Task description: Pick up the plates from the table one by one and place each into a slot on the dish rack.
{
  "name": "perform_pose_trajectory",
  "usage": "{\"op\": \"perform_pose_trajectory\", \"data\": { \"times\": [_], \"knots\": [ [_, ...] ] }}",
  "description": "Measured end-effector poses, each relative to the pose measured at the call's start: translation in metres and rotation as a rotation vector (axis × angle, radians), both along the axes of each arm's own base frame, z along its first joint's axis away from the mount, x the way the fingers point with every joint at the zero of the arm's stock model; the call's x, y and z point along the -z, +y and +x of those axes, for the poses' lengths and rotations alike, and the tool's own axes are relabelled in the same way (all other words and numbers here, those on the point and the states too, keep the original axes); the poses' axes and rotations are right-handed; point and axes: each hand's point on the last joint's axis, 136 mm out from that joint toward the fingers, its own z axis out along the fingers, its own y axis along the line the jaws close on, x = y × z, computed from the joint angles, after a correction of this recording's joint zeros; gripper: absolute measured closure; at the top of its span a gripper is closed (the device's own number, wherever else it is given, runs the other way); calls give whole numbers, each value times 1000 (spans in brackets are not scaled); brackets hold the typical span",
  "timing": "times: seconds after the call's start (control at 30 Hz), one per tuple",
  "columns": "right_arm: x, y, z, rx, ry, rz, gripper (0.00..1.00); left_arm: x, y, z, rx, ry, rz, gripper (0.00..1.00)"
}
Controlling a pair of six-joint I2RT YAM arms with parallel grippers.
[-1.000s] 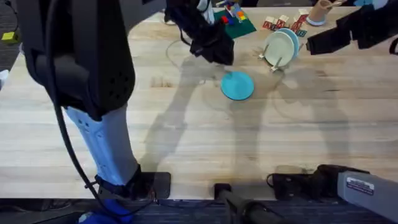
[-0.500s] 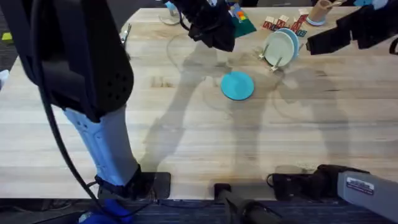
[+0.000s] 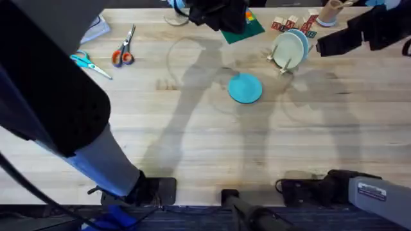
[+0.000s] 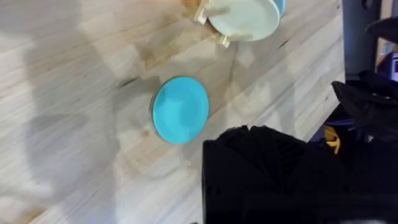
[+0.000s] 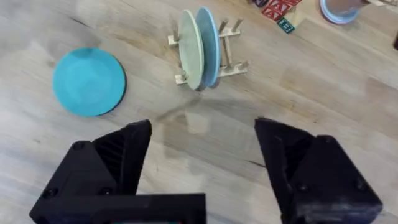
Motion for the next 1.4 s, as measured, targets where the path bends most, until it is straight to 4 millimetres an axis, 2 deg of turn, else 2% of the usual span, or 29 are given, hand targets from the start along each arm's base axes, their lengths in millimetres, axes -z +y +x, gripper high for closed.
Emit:
{"op": "perform_pose_trajectory", "data": {
  "times": [0.27, 0.6, 0.97, 1.4],
  "knots": [
    [0, 0, 0, 0, 0, 0, 6, 29, -5, 4, -59, 78, -27, 957],
    [0, 0, 0, 0, 0, 0, 6, 72, -16, -18, -83, 223, -58, 957],
    [0, 0, 0, 0, 0, 0, 5, 94, -10, -36, -99, 303, -44, 957],
    [0, 0, 0, 0, 0, 0, 5, 94, -11, -35, -78, 276, -51, 957]
  ]
}}
